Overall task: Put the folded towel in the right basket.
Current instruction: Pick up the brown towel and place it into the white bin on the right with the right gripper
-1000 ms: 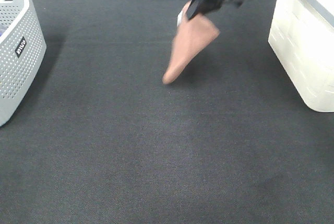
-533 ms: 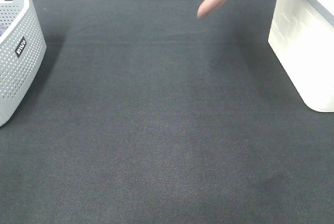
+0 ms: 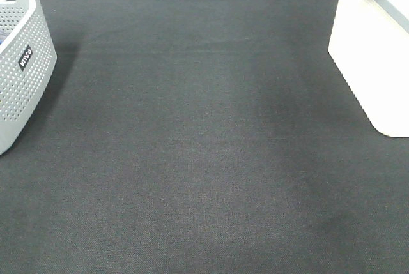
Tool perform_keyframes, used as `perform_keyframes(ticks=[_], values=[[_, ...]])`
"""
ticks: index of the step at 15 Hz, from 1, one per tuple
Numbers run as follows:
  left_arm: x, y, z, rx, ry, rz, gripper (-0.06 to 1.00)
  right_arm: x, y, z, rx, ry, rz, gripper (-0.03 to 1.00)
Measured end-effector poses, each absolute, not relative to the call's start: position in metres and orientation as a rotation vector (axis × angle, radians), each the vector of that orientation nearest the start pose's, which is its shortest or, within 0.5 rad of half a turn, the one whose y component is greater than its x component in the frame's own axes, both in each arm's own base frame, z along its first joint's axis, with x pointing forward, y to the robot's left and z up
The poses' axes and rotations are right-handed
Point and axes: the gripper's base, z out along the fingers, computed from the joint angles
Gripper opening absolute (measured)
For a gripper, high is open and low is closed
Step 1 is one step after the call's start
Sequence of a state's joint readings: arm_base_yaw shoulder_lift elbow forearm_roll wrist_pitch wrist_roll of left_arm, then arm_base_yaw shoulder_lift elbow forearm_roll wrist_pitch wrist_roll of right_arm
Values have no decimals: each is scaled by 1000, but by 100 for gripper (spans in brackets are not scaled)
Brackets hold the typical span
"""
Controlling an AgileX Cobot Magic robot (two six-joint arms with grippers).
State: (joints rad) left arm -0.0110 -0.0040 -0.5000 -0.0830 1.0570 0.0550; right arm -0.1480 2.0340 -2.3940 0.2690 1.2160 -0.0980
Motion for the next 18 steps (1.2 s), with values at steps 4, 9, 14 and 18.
perform_keyframes(ticks=[4,9,14,18], values=[[-6,-7,278,71,2033,-72,87,438,-94,386,165,2437,156,2],[-6,-7,278,71,2033,-72,87,443,-104,340,186,2540,91,19],[-6,-7,278,71,2033,-72,87,441,-94,338,191,2569,219,77],[-6,-7,278,71,2033,-72,87,439,-65,348,106,2571,250,79]])
